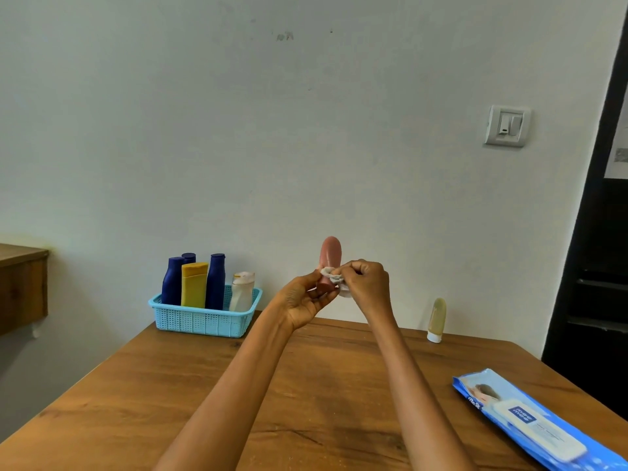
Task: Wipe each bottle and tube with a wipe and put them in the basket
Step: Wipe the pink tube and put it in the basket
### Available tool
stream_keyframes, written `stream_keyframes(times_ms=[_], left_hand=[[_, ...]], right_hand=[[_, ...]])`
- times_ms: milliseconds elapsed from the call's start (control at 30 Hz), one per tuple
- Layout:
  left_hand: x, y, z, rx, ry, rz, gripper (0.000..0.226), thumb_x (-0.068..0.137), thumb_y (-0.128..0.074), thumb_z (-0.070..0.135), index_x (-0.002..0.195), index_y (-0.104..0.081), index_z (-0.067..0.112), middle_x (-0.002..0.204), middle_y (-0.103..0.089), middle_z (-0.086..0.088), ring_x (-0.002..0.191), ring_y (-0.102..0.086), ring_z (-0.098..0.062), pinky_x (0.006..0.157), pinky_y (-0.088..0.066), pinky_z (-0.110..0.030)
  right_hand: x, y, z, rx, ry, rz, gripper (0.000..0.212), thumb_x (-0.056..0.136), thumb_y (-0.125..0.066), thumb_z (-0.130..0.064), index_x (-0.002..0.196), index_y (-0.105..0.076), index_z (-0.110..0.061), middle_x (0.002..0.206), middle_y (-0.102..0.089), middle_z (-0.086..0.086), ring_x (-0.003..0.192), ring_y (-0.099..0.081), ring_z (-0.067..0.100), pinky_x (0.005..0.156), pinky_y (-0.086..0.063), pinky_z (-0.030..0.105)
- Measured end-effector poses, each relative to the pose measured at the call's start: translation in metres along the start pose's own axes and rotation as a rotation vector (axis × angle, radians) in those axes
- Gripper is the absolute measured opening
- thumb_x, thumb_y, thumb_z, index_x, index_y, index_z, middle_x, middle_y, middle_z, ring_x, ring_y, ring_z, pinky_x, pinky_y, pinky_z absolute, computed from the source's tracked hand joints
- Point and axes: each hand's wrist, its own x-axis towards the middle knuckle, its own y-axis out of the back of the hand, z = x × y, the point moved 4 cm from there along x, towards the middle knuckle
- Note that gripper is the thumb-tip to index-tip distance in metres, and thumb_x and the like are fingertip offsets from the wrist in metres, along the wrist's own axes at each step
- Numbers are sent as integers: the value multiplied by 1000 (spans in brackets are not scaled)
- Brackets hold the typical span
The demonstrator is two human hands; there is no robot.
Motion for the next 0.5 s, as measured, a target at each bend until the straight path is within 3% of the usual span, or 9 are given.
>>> stream_keyframes(times_ms=[67,133,233,367,500], left_hand=[[-1,-2,-1,-16,23,-24,24,90,-59,13,103,-57,-7,95,-61,-22,85,-62,-29,60,-60,-33],[-3,-4,-2,-17,53,-55,28,90,-59,13,108,-55,-7,98,-62,-24,88,-63,-31,62,-60,-35],[-5,-6,-4,-31,94,-104,24,91,-57,11,106,-54,-8,91,-66,-27,88,-65,-32,65,-60,-37],[-5,-7,-2,-51,85,-105,27,89,-58,11,109,-55,-8,102,-62,-28,92,-63,-32,62,-60,-36],[-3,-1,2,-51,36,-43,27,88,-61,12,107,-56,-6,102,-60,-24,87,-63,-31,59,-60,-34]], right_hand=[[1,5,-1,53,1,91,16,89,-56,-7,86,-71,-5,86,-68,5,75,-59,11,56,-42,3],[3,9,-1,123,-3,144,19,92,-56,-12,108,-67,-9,102,-61,-2,90,-55,7,64,-42,2],[4,11,1,148,-9,119,32,95,-52,-12,127,-55,-14,115,-51,-4,101,-49,5,69,-42,4],[1,7,5,123,-26,64,32,94,-55,-15,125,-59,-13,118,-60,0,102,-53,8,71,-42,7],[-5,-1,4,107,-59,78,24,89,-63,-21,108,-70,-9,102,-71,2,93,-63,13,68,-46,11]])
